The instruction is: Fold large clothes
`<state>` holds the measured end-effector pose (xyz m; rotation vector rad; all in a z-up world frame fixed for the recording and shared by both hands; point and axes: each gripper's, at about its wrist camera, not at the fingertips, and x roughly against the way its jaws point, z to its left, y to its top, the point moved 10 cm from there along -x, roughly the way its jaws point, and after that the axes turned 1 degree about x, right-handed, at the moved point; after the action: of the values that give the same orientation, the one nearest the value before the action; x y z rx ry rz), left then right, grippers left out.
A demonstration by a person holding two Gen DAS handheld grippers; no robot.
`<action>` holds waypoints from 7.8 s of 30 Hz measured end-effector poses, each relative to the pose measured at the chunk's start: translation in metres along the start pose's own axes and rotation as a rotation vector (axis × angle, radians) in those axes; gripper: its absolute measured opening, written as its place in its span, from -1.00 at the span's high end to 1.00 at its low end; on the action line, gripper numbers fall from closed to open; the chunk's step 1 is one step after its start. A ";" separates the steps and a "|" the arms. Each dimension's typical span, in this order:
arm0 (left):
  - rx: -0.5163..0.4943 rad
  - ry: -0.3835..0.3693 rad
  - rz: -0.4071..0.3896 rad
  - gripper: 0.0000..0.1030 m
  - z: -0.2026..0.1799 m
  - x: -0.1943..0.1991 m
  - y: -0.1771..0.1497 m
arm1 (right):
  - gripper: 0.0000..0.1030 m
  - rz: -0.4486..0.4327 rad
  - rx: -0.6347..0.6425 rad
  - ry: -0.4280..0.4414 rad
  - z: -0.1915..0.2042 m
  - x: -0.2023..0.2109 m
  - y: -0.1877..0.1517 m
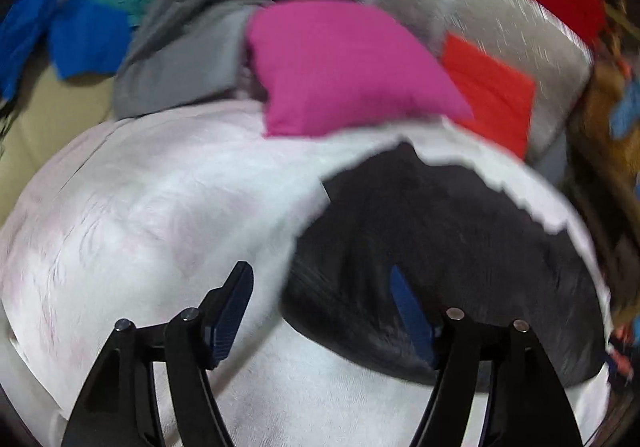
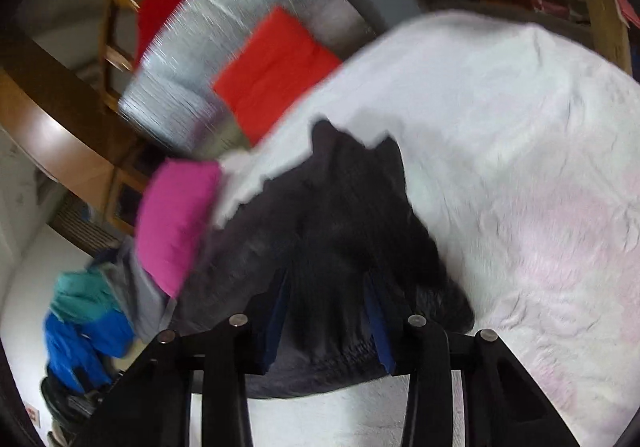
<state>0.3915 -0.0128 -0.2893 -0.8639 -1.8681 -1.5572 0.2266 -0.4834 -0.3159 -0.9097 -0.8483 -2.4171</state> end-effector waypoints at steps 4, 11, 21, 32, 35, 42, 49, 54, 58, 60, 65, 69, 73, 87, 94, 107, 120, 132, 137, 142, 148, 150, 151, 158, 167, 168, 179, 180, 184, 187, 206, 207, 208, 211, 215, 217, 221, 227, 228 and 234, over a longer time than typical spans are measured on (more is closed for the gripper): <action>-0.047 0.075 0.184 -0.45 0.005 -0.034 -0.028 | 0.41 0.057 -0.077 -0.048 -0.019 -0.017 -0.005; -0.021 0.038 0.065 -0.45 0.001 0.001 -0.011 | 0.38 0.002 0.026 0.059 0.018 0.008 -0.005; -0.202 0.170 -0.155 -0.45 -0.029 0.041 0.003 | 0.32 0.113 0.176 -0.062 0.044 -0.034 -0.037; -0.266 0.181 -0.232 -0.45 -0.046 0.056 0.009 | 0.28 0.137 0.179 -0.072 0.036 -0.036 -0.038; -0.272 0.183 -0.232 -0.45 -0.047 0.055 0.008 | 0.11 0.142 0.179 -0.049 0.039 -0.036 -0.039; -0.285 0.195 -0.229 -0.45 -0.049 0.054 0.005 | -0.29 0.146 0.243 -0.042 0.055 -0.039 -0.044; -0.259 0.196 -0.184 -0.54 -0.038 0.045 0.010 | 0.04 0.053 0.222 -0.031 0.055 -0.015 -0.026; -0.092 0.171 -0.109 -0.58 0.005 0.024 0.028 | 0.04 -0.121 0.087 -0.016 0.019 0.029 0.022; 0.024 0.135 -0.052 -0.58 0.037 0.001 0.037 | 0.05 -0.137 0.002 -0.052 -0.015 0.034 0.035; 0.068 0.099 0.000 -0.58 0.044 -0.014 0.035 | 0.05 -0.110 -0.025 -0.069 -0.027 0.027 0.035; 0.150 -0.034 0.133 -0.58 0.038 -0.049 0.016 | 0.15 0.019 -0.060 -0.110 -0.042 -0.014 0.024; 0.153 -0.042 0.212 -0.52 0.030 -0.061 -0.003 | 0.49 -0.045 0.011 -0.166 -0.035 -0.008 0.029; 0.104 -0.004 0.218 -0.54 0.028 -0.065 -0.008 | 0.49 -0.040 0.069 -0.252 -0.038 -0.017 0.029; -0.035 0.177 0.010 -0.53 0.024 -0.007 0.008 | -0.15 -0.237 0.013 -0.150 -0.014 0.051 0.042; -0.148 0.214 -0.173 -0.54 0.005 0.033 0.022 | 0.12 -0.191 0.201 -0.056 0.043 0.040 0.022; -0.232 0.233 -0.225 -0.54 -0.018 0.040 0.021 | 0.12 -0.092 0.157 -0.069 0.049 -0.024 0.054; -0.286 0.250 -0.241 -0.53 -0.033 0.037 0.020 | 0.09 -0.050 0.072 -0.214 0.028 -0.074 0.076; -0.225 0.196 -0.232 -0.56 -0.034 0.060 0.013 | -0.32 -0.227 0.341 -0.157 0.105 0.010 0.034; -0.172 0.175 -0.218 -0.58 -0.035 0.089 0.002 | -0.61 -0.402 0.349 -0.162 0.117 0.073 0.006; -0.190 0.151 -0.235 -0.67 -0.039 0.143 -0.014 | -0.69 -0.470 0.439 -0.191 0.139 0.125 -0.023; -0.193 0.161 -0.335 -0.84 -0.034 0.219 -0.020 | -0.74 -0.420 0.551 -0.280 0.157 0.169 -0.071; -0.192 0.149 -0.355 -0.85 -0.033 0.240 -0.025 | -0.74 -0.402 0.565 -0.286 0.163 0.185 -0.086; -0.195 0.148 -0.364 -0.85 -0.033 0.251 -0.028 | -0.74 -0.399 0.574 -0.281 0.166 0.190 -0.091; -0.239 0.199 -0.443 -0.86 -0.032 0.317 -0.046 | -0.74 -0.409 0.595 -0.272 0.180 0.257 -0.131; -0.246 0.184 -0.467 -0.89 -0.036 0.372 -0.066 | -0.75 -0.380 0.588 -0.281 0.183 0.304 -0.168; -0.247 0.185 -0.471 -0.90 -0.036 0.377 -0.067 | -0.75 -0.382 0.589 -0.282 0.185 0.307 -0.170; -0.277 0.182 -0.504 -0.94 -0.032 0.410 -0.073 | -0.75 -0.408 0.573 -0.312 0.197 0.325 -0.180; -0.278 0.178 -0.510 -0.95 -0.031 0.413 -0.073 | -0.75 -0.407 0.571 -0.313 0.198 0.325 -0.180; -0.281 0.176 -0.534 -0.96 -0.028 0.423 -0.073 | -0.75 -0.417 0.560 -0.316 0.201 0.330 -0.181; -0.274 0.173 -0.544 -0.96 -0.024 0.427 -0.073 | -0.75 -0.429 0.563 -0.323 0.205 0.335 -0.182; -0.259 0.170 -0.559 -0.98 -0.019 0.436 -0.073 | -0.75 -0.432 0.594 -0.329 0.220 0.342 -0.190; -0.259 0.171 -0.559 -0.98 -0.019 0.436 -0.073 | -0.75 -0.435 0.594 -0.329 0.220 0.343 -0.190; -0.259 0.171 -0.559 -0.98 -0.019 0.437 -0.073 | -0.75 -0.437 0.594 -0.329 0.221 0.343 -0.190; -0.258 0.170 -0.563 -0.98 -0.019 0.438 -0.073 | -0.75 -0.443 0.595 -0.330 0.221 0.346 -0.189; -0.256 0.171 -0.565 -0.98 -0.019 0.440 -0.073 | -0.75 -0.445 0.596 -0.332 0.222 0.346 -0.188; -0.255 0.168 -0.565 -0.98 -0.019 0.440 -0.073 | -0.75 -0.446 0.595 -0.333 0.222 0.347 -0.188; -0.252 0.169 -0.565 -0.98 -0.019 0.440 -0.073 | -0.75 -0.450 0.597 -0.337 0.223 0.348 -0.187; -0.242 0.169 -0.571 -0.98 -0.021 0.443 -0.072 | -0.75 -0.452 0.601 -0.339 0.225 0.348 -0.186; -0.240 0.170 -0.571 -0.98 -0.021 0.443 -0.072 | -0.75 -0.452 0.602 -0.339 0.226 0.348 -0.186; -0.236 0.170 -0.571 -0.98 -0.021 0.443 -0.073 | -0.75 -0.456 0.607 -0.343 0.229 0.347 -0.189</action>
<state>0.0523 0.0139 0.0046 -0.2730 -1.9281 -2.1483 -0.0212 -0.2507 -0.0110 -0.9608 -1.9635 -2.1294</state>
